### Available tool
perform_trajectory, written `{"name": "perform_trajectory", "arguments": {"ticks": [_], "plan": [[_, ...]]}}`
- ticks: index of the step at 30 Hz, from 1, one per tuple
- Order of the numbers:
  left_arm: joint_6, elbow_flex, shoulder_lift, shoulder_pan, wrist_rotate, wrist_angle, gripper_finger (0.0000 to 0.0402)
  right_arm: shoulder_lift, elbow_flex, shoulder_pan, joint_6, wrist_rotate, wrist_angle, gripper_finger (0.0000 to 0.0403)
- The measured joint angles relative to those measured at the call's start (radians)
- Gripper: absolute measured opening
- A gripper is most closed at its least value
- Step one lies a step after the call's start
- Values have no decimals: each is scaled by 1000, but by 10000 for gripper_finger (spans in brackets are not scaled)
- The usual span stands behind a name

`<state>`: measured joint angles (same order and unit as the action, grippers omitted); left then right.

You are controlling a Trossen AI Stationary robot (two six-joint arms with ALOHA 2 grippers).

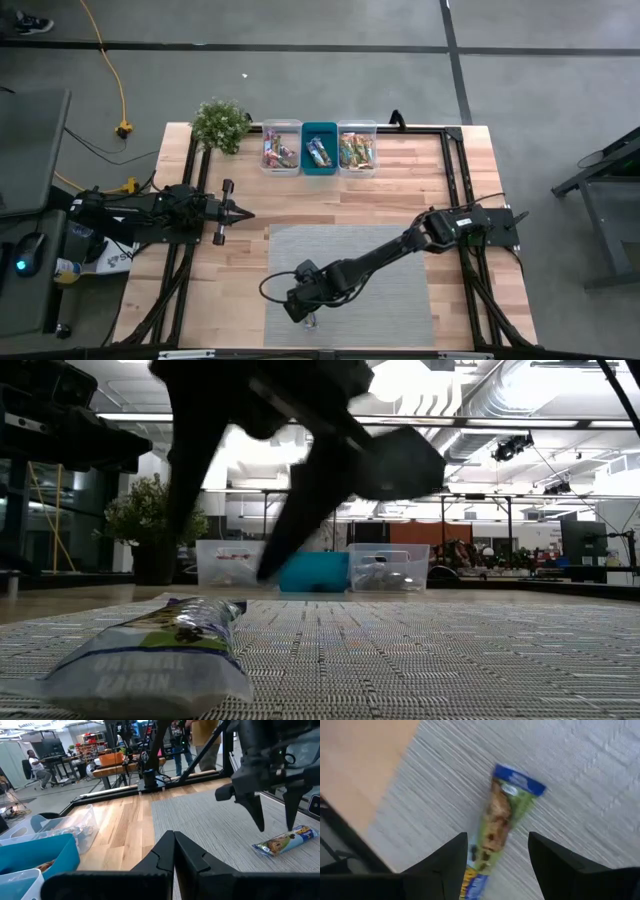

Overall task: Pick and place Granola Bars by type
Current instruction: Put the blue granola bar into the blue bin

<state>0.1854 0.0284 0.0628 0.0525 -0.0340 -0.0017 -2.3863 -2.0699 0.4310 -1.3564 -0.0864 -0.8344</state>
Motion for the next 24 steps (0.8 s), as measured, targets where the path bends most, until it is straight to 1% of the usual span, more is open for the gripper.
{"name": "perform_trajectory", "arguments": {"ticks": [2, 5, 10, 13, 21, 24], "plan": [[0, 0, 0, 0, 0, 0, 1, -1, 25, 2, -9, 18, 14, 193], [0, 0, 0, 0, 0, 0, 1, -2, 69, 3, -30, 43, 87, 193], [0, 0, 0, 0, 0, 0, 1, -2, 115, 4, -46, 45, 161, 193], [0, 0, 0, 0, 0, 0, 1, -2, 121, 4, -50, 47, 189, 193], [0, 0, 0, 0, 0, 0, 1, -2, 122, 1, -33, 41, 199, 192], [0, 0, 0, 0, 0, 0, 1, -2, 122, 0, -29, 41, 197, 184]]}}
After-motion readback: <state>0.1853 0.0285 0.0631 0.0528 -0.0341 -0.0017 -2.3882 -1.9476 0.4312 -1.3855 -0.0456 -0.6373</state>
